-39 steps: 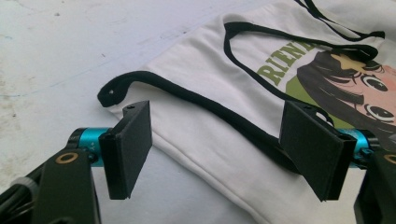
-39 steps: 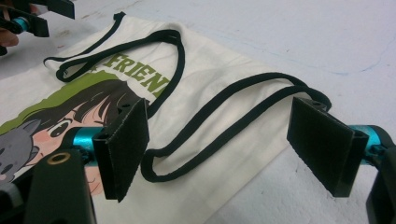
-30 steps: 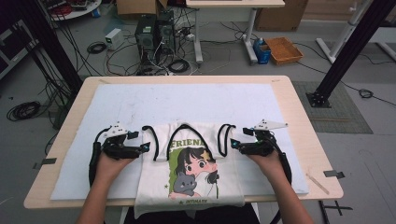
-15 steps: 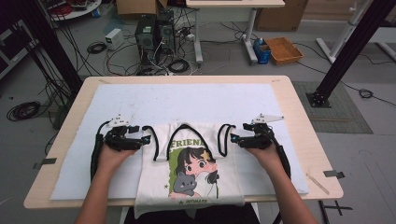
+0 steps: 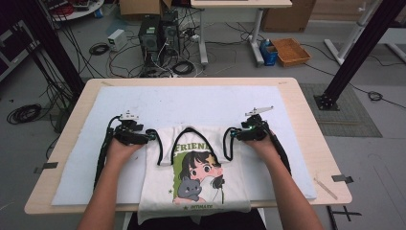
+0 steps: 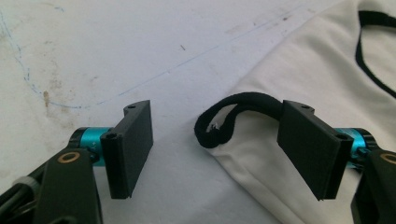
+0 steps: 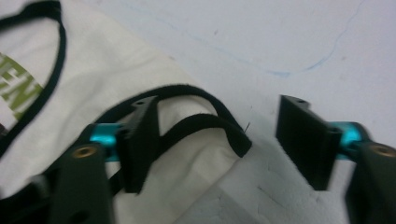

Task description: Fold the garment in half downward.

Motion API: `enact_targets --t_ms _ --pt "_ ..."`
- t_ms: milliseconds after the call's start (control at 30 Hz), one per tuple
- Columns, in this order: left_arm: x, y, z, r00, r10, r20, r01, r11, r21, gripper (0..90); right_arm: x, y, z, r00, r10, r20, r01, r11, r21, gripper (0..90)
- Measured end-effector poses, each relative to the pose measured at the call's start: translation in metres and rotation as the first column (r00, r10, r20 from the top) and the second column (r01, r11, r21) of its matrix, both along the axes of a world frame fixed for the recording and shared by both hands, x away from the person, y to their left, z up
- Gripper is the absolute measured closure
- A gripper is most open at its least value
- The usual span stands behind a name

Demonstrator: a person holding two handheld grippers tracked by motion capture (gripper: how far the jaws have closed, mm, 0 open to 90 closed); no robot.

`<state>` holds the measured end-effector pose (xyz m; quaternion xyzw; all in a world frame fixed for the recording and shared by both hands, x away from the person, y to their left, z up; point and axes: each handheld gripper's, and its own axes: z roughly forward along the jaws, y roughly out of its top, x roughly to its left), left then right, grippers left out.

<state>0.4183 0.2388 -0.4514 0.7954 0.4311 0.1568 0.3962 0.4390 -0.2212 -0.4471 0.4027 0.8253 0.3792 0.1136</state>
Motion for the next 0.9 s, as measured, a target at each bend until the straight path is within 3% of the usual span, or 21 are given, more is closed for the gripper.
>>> enact_targets --t_ms 100,133,267,400,733,800,900 --pt "0.0 -0.002 0.001 0.9997 0.007 0.022 -0.008 0.9988 0.047 34.7 -0.003 0.004 -0.001 0.9989 -0.001 0.046 0.004 0.9982 -0.06 47.4" --pt "-0.001 -0.003 0.001 0.9994 0.011 0.033 -0.013 0.998 0.062 39.1 -0.004 0.005 -0.001 0.9989 0.002 0.047 0.0 0.9984 -0.056 51.5" --pt "-0.004 -0.008 0.001 0.9986 -0.018 0.05 0.015 0.9983 0.056 60.0 -0.008 0.007 0.0 0.9981 0.041 0.046 -0.039 0.9979 -0.051 75.3" --pt "-0.007 -0.011 0.001 0.9967 -0.054 0.061 0.05 0.9968 0.062 80.8 -0.012 0.009 0.002 0.9964 0.066 0.053 -0.062 0.9955 -0.073 79.6" --pt "-0.002 -0.006 0.012 0.9951 -0.027 0.095 0.022 0.9982 0.055 83.8 -0.009 0.003 0.018 0.9908 0.063 0.12 -0.053 0.9955 -0.078 81.9" --pt "-0.002 -0.006 0.014 0.9916 -0.015 0.129 0.011 0.9994 0.033 84.0 -0.007 0.004 0.022 0.9899 0.063 0.127 -0.052 0.9949 -0.087 81.9" --pt "0.003 -0.003 0.02 0.9932 -0.014 0.116 0.009 0.9991 0.041 84.0 -0.004 0.003 0.026 0.9885 0.054 0.141 -0.042 0.995 -0.091 82.0"
